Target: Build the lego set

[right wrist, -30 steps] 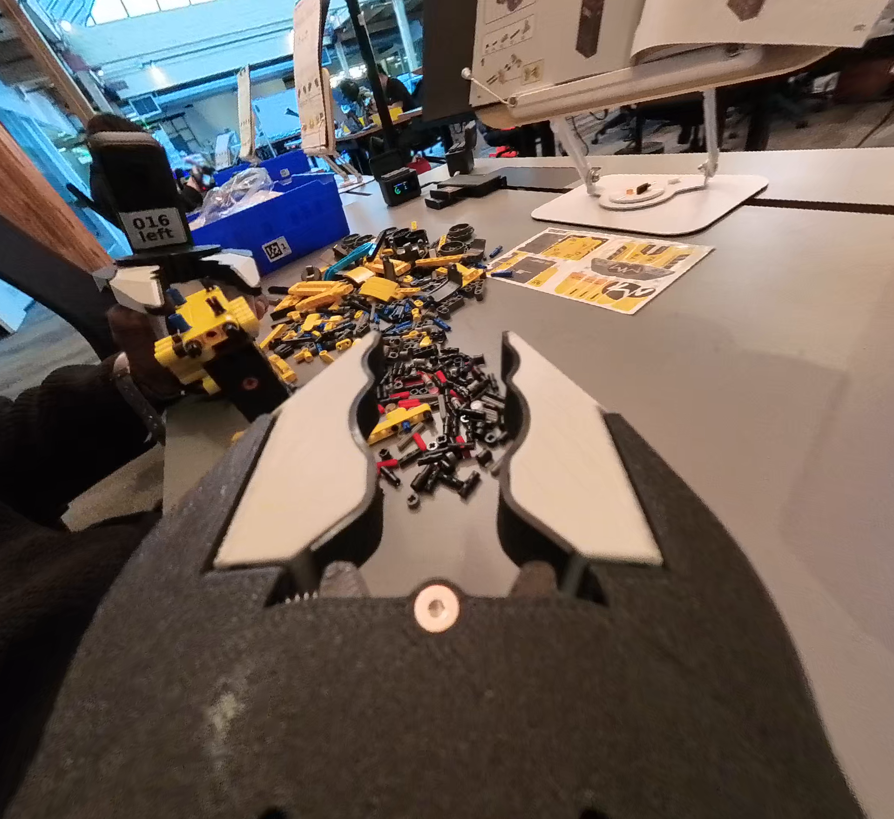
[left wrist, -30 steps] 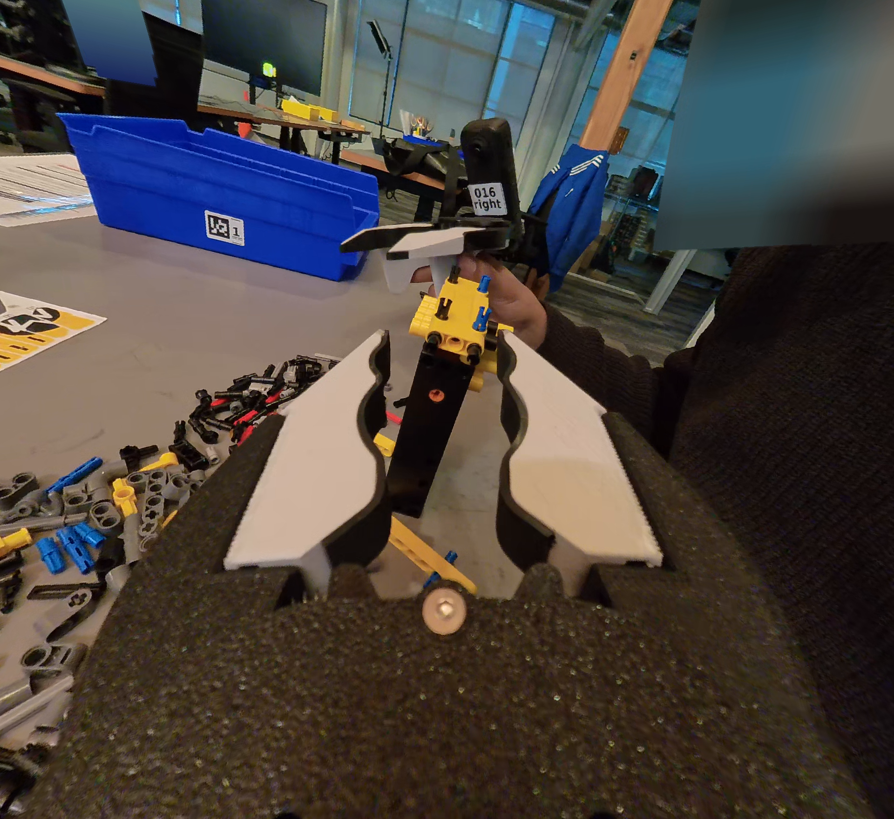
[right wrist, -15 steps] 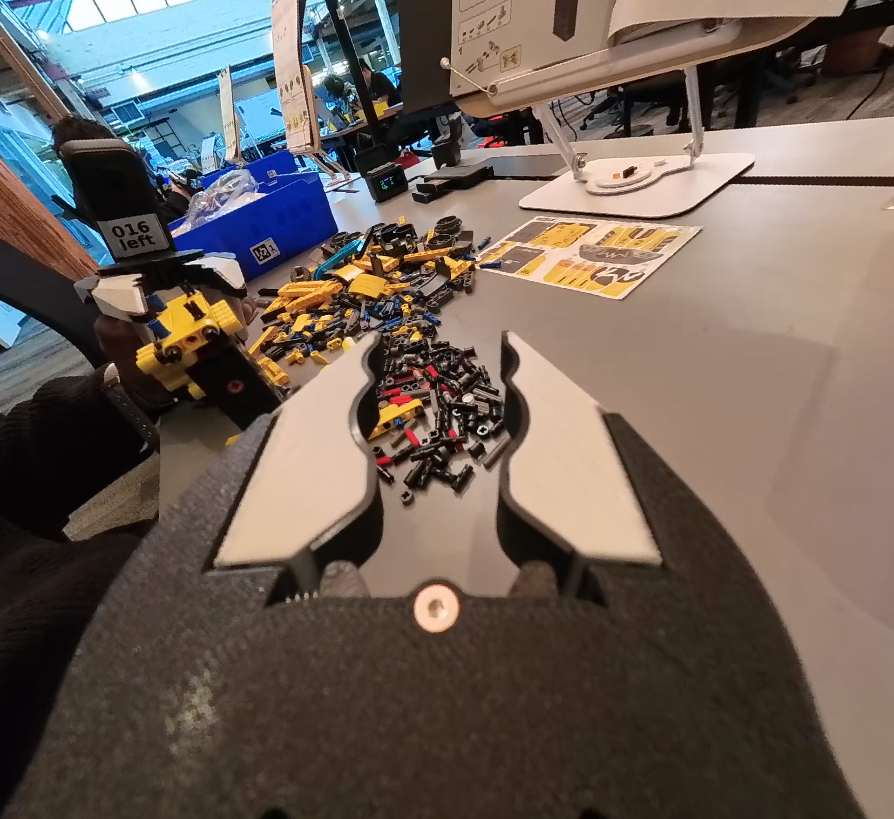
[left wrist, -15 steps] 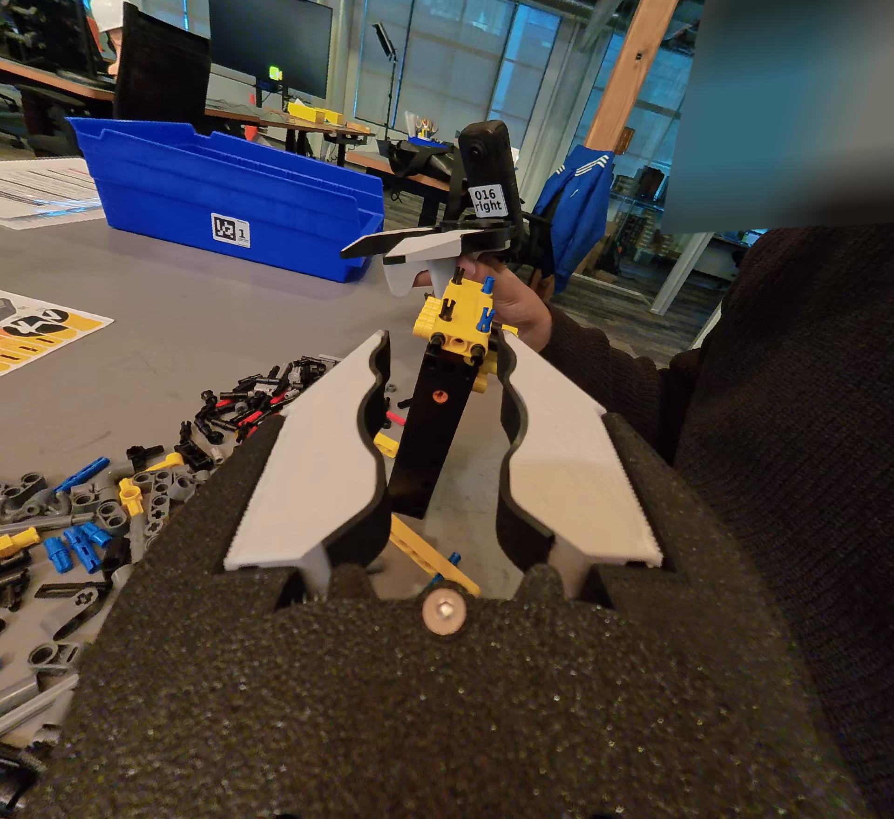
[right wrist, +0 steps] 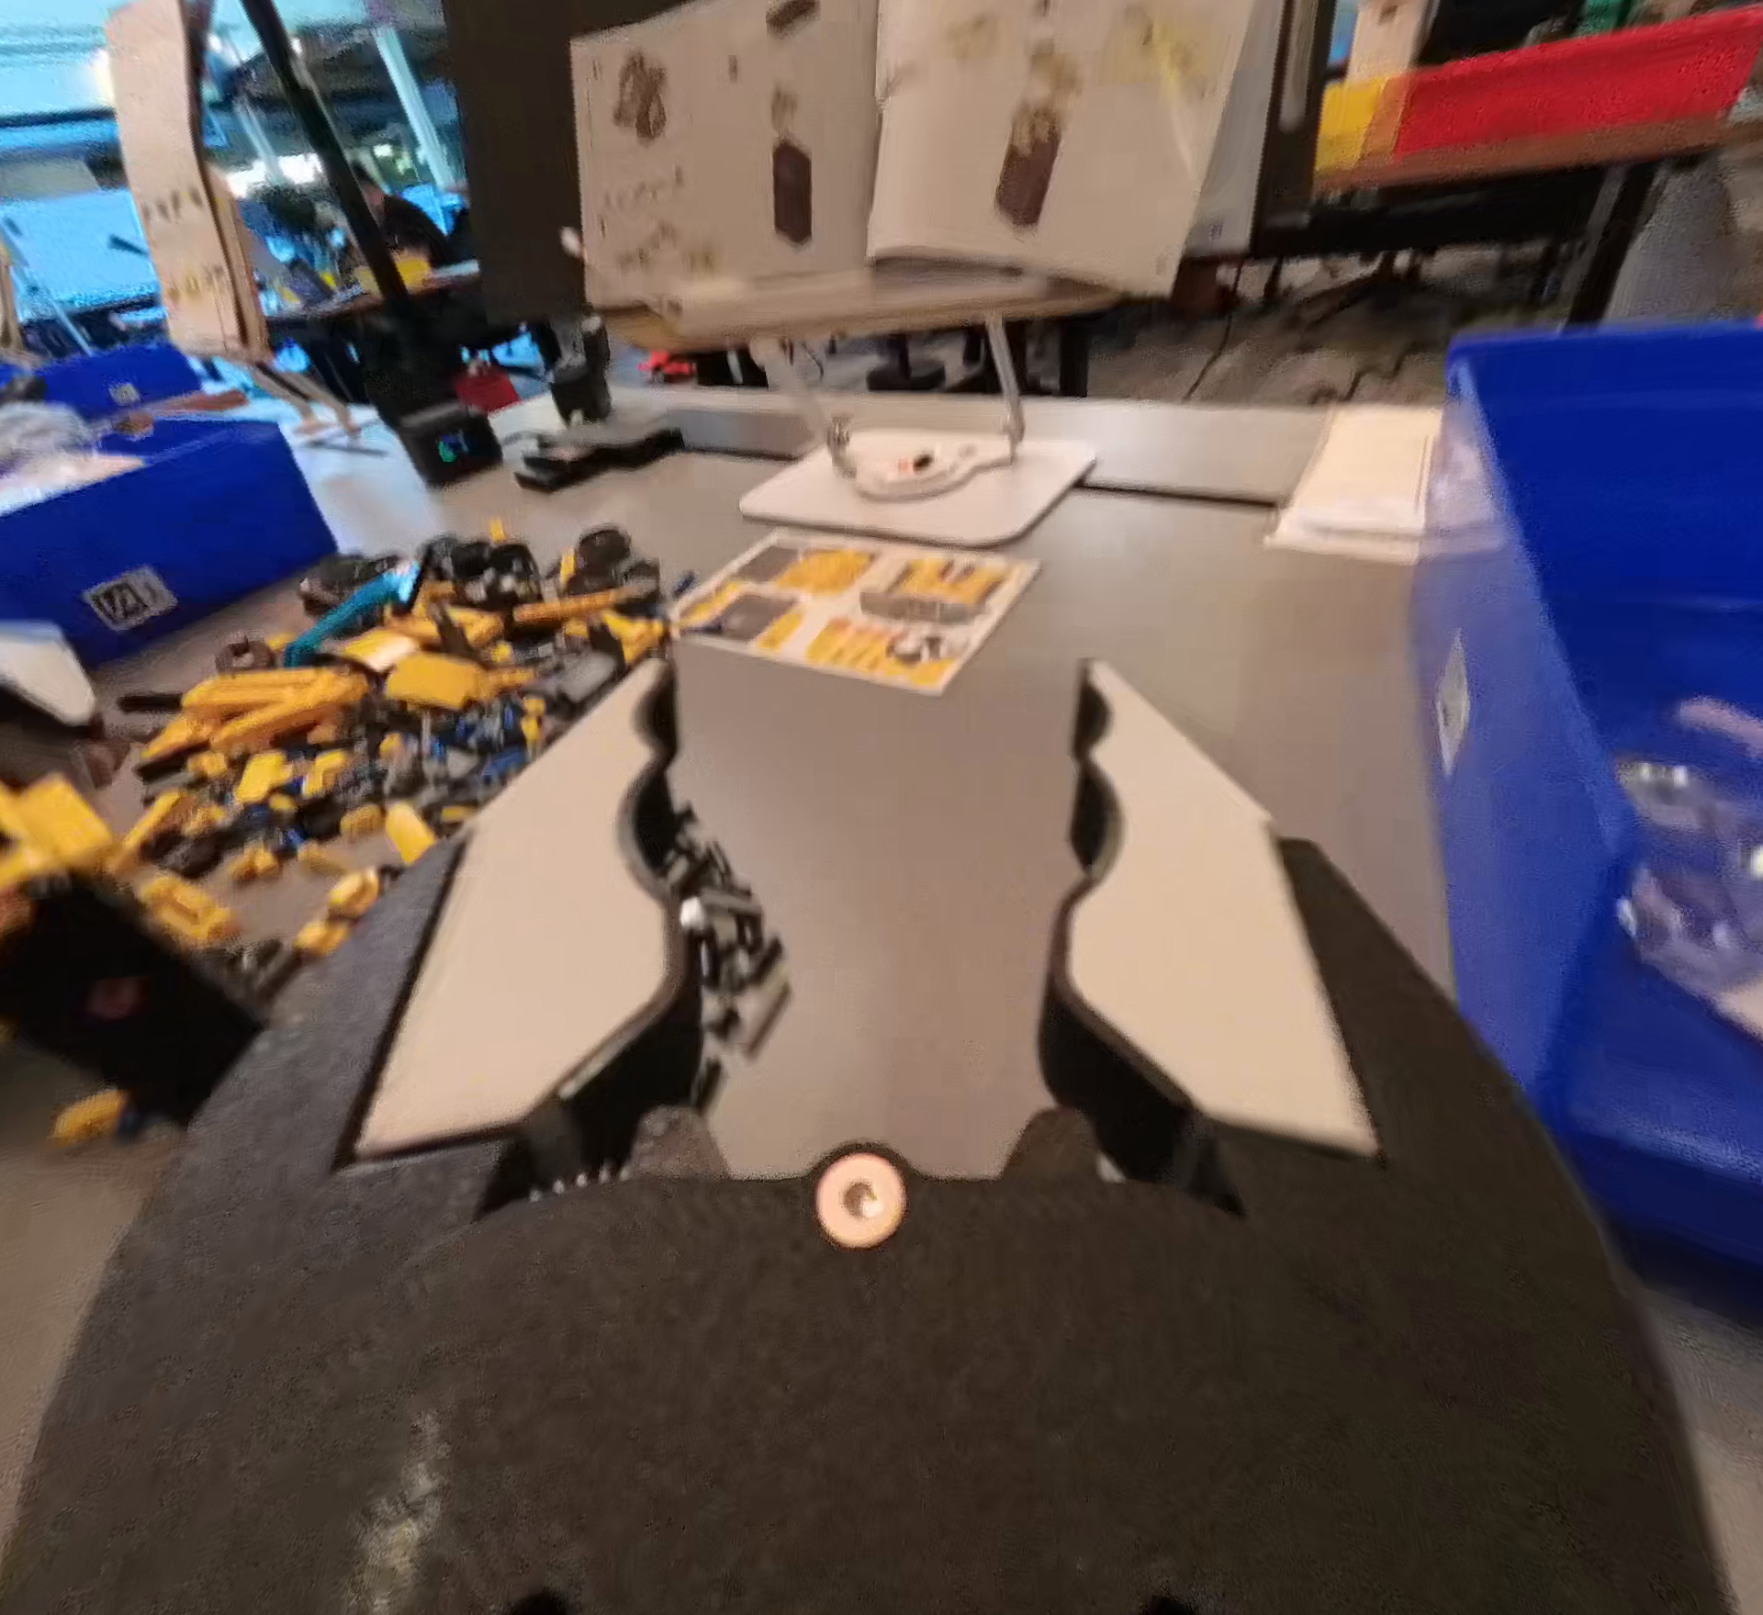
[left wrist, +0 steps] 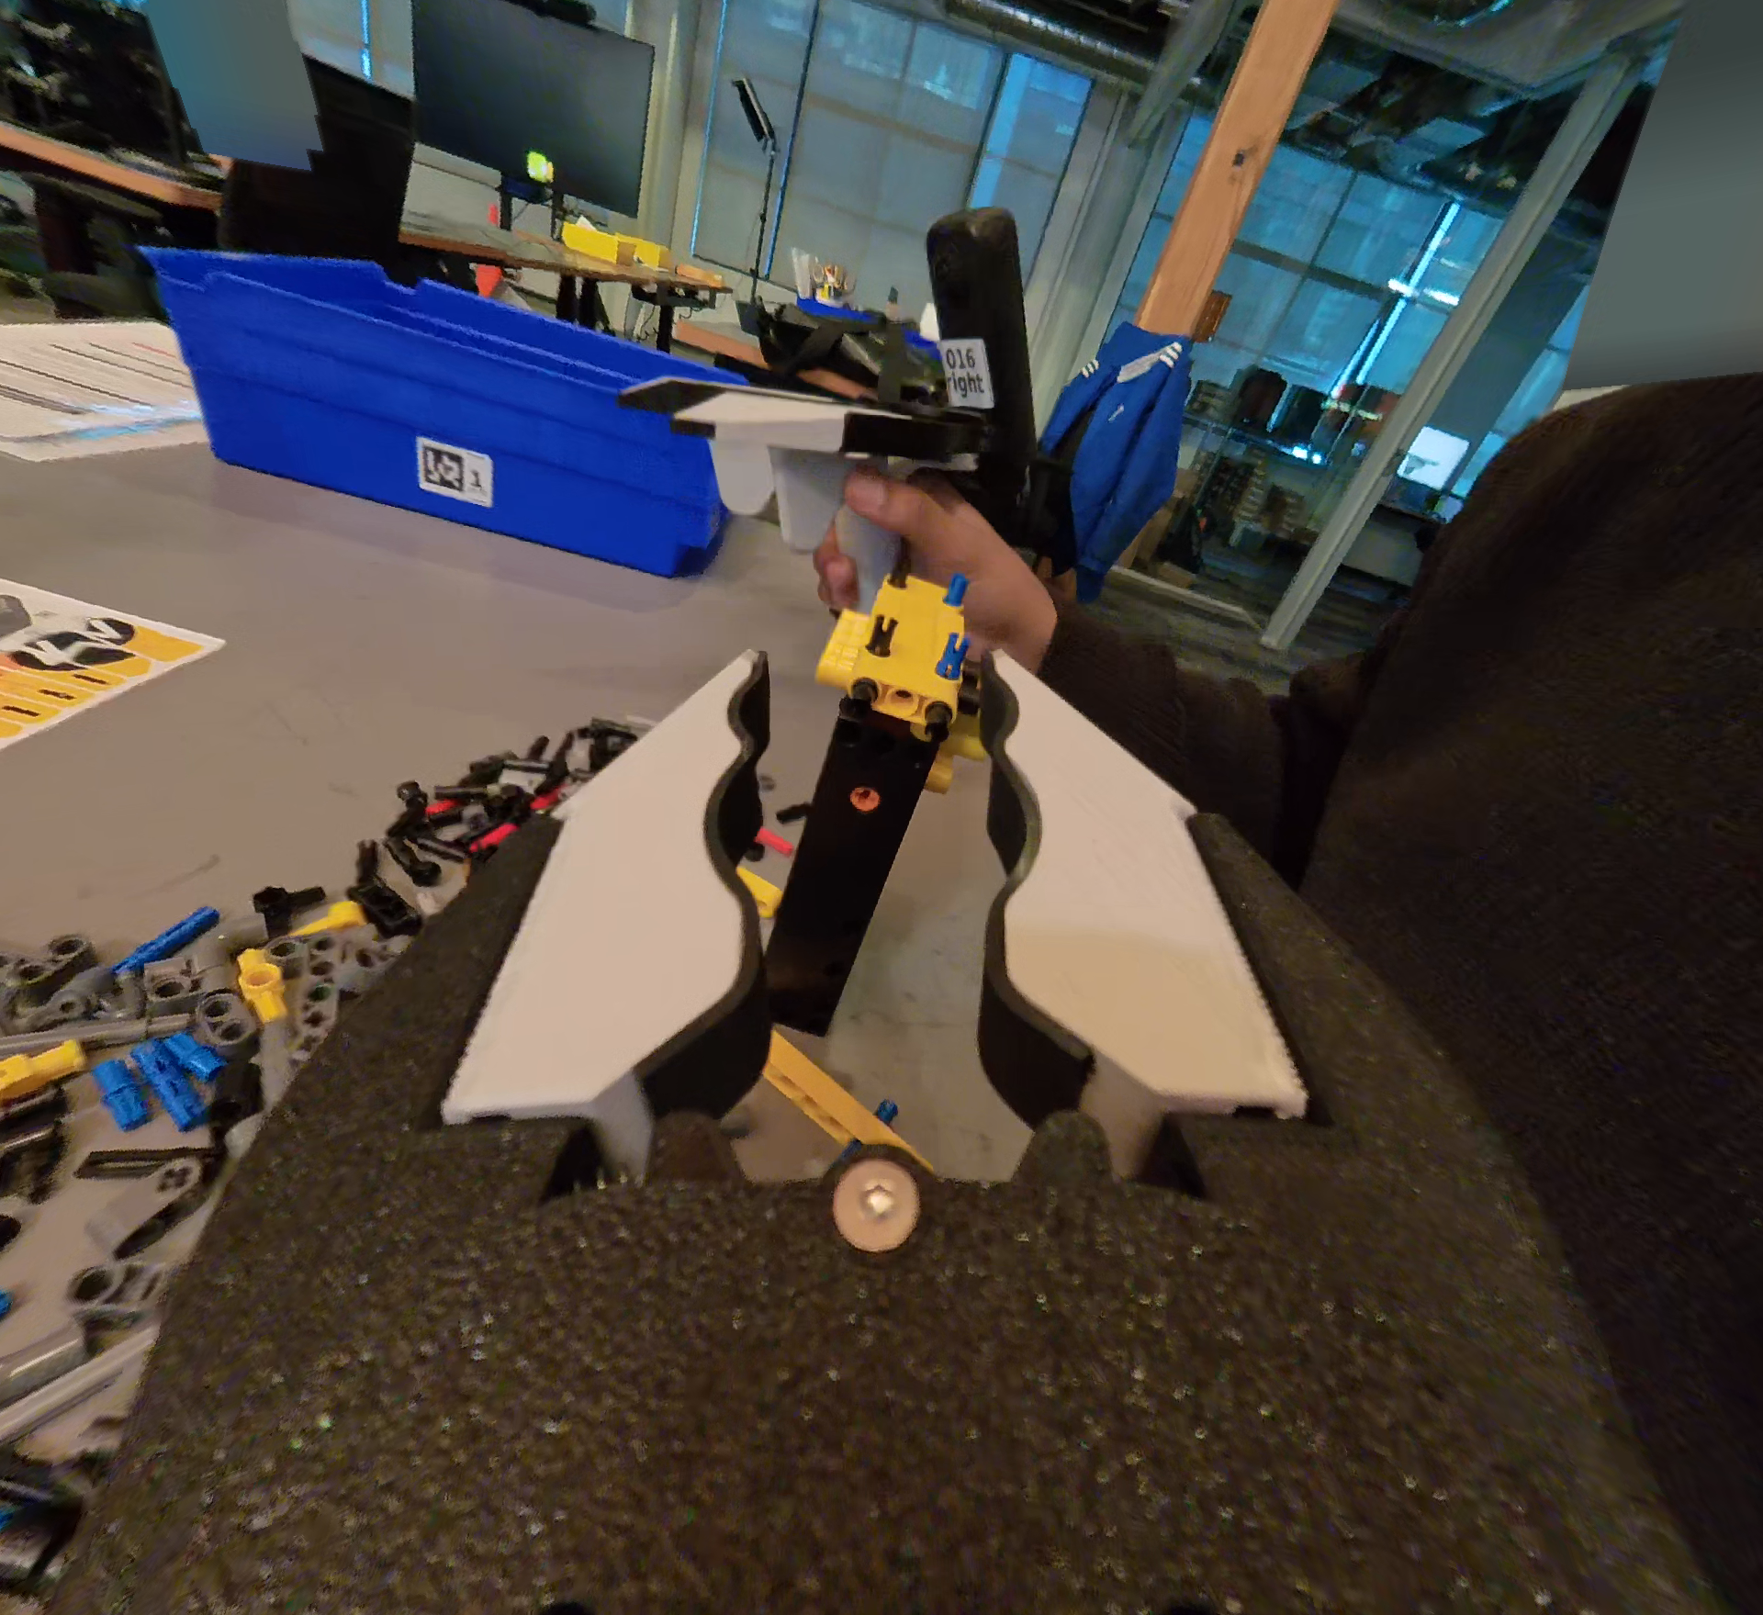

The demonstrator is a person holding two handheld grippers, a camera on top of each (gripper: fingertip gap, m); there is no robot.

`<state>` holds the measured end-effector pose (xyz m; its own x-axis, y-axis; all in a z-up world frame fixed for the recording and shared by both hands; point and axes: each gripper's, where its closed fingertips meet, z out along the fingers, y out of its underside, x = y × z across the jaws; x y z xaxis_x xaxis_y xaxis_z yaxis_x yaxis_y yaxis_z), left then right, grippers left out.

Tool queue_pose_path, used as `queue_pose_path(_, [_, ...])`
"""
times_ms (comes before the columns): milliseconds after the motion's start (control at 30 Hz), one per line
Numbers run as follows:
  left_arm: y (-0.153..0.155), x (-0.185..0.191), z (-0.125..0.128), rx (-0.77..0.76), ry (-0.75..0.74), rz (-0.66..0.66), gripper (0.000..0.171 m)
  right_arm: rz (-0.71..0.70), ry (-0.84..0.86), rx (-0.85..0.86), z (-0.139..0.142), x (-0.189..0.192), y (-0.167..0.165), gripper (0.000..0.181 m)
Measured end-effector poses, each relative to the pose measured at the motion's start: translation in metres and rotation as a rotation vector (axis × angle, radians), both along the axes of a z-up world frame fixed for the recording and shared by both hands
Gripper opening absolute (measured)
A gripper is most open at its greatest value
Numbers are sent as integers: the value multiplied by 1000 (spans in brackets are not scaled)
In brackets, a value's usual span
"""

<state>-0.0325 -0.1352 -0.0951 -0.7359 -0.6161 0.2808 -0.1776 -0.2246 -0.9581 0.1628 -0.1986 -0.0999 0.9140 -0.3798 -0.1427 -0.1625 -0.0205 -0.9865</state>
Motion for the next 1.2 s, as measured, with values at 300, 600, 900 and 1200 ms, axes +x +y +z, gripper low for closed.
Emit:
queue_pose_path(300, [72, 36, 11, 103, 105, 444, 44, 40, 12, -4, 59, 99, 114, 91])
queue_pose_path(600, [110, 51, 36, 57, 169, 482, 44, 170, 437, 187, 38, 169, 177, 80])
queue_pose_path(900, [146, 98, 46, 104, 194, 528, 44, 573, 128, 240, 96, 78, 208, 1])
queue_pose_path(1200, [252, 170, 32, 117, 331, 836, 44, 793, -33, -249, 76, 11, 294, 25])
